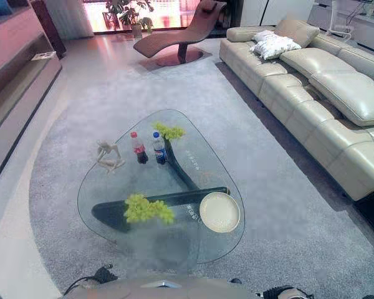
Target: Pick up fruits into the plate
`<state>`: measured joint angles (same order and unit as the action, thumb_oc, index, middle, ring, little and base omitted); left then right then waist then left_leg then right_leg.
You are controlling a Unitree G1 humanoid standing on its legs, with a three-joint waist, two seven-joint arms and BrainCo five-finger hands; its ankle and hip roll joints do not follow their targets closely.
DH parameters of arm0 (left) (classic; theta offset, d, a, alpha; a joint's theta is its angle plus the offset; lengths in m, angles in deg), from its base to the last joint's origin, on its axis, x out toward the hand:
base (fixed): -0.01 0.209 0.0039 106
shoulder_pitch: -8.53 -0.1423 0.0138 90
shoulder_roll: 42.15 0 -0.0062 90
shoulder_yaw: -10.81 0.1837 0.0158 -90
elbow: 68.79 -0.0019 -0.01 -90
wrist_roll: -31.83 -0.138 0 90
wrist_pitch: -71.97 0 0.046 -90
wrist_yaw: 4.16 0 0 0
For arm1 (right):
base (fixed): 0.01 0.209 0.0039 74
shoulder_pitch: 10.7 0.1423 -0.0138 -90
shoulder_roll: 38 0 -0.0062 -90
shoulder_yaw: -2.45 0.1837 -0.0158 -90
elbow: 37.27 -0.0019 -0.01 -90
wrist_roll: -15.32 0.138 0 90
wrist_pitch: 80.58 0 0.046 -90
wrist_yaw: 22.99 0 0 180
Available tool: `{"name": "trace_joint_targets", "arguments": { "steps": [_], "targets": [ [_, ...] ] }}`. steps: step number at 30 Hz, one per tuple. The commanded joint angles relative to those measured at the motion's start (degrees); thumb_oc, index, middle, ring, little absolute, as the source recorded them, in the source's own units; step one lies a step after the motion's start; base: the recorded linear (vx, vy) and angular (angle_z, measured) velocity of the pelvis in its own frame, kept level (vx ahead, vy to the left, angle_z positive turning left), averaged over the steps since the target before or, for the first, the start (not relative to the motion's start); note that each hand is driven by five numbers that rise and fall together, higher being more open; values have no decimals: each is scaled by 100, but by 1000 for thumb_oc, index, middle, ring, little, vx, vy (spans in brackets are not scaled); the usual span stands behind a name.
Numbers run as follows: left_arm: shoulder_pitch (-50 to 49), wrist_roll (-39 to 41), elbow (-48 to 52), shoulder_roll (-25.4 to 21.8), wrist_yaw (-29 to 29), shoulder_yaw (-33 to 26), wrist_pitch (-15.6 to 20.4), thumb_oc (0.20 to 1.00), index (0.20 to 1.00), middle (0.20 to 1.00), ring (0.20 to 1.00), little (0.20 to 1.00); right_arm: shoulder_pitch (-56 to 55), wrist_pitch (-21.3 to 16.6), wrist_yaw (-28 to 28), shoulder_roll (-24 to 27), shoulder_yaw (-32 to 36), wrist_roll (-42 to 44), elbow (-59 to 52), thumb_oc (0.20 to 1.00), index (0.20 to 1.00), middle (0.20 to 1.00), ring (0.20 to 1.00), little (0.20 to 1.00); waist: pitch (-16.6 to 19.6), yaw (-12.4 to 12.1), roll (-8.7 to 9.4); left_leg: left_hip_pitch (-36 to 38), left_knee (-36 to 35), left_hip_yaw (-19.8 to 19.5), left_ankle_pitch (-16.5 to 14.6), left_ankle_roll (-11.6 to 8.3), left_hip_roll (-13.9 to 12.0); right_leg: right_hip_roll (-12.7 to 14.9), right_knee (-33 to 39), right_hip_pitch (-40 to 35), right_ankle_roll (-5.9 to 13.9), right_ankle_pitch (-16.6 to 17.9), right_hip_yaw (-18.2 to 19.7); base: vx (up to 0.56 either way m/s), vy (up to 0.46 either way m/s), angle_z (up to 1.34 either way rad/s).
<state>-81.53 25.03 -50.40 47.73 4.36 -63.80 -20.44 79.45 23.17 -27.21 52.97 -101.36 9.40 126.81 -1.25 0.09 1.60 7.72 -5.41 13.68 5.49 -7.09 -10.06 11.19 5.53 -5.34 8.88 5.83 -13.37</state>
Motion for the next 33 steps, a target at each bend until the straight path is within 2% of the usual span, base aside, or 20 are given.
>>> {"name": "trace_joint_targets", "arguments": {
  "steps": [1,11,19,23,27,28,33],
  "targets": [
    [471,-56,-371,-57,16,-88,15,1000,1000,1000,1000,1000,532,51,-13,-93,-158,-114,418,1000,1000,1000,1000,1000,-418,-14,13,72,102,-162,-367,209,30,9,-169,-294,-65,-265,-104,294,-62,16],
    [464,-91,-348,-77,176,-94,119,1000,1000,1000,1000,1000,528,52,-22,-74,-156,-149,413,1000,1000,1000,1000,1000,-455,-13,5,47,114,-159,-367,207,36,14,-184,-269,-61,-269,-102,3,0,0],
    [793,60,53,-224,576,51,612,1000,1000,1000,1000,1000,739,82,-30,90,-315,68,276,1000,1000,1000,1000,1000,-735,26,-78,-276,164,-146,-296,210,33,-10,-311,104,-93,-286,7,-42,2,-1],
    [929,80,267,-320,752,83,678,1000,1000,1000,1000,1000,782,106,-10,165,-324,64,249,1000,1000,1000,1000,1000,-807,59,-126,-358,148,-146,-273,222,54,-22,-309,200,-101,-271,42,-32,17,1],
    [1247,-38,753,-565,1140,230,748,1000,1000,1000,1000,1000,961,49,58,398,-368,220,146,1000,1000,1000,1000,1000,-1112,150,-215,-604,199,-154,-217,210,85,-25,-410,490,-120,-275,153,-124,53,-3],
    [1505,-32,937,-736,1193,299,683,1000,1000,1000,1000,1000,1136,-20,120,484,-399,333,131,1000,1000,1000,1000,1000,-1293,178,-266,-759,213,-171,-182,216,105,-33,-472,677,-138,-264,207,-193,64,-6],
    [1979,-251,1316,-1157,1326,424,497,1000,1000,1000,1000,1000,1350,-181,251,640,-442,468,-15,1000,1000,1000,1000,1000,-1626,224,-329,-1017,237,-211,-148,249,203,-60,-524,944,-173,-240,285,-105,45,-6]
  ]
}}
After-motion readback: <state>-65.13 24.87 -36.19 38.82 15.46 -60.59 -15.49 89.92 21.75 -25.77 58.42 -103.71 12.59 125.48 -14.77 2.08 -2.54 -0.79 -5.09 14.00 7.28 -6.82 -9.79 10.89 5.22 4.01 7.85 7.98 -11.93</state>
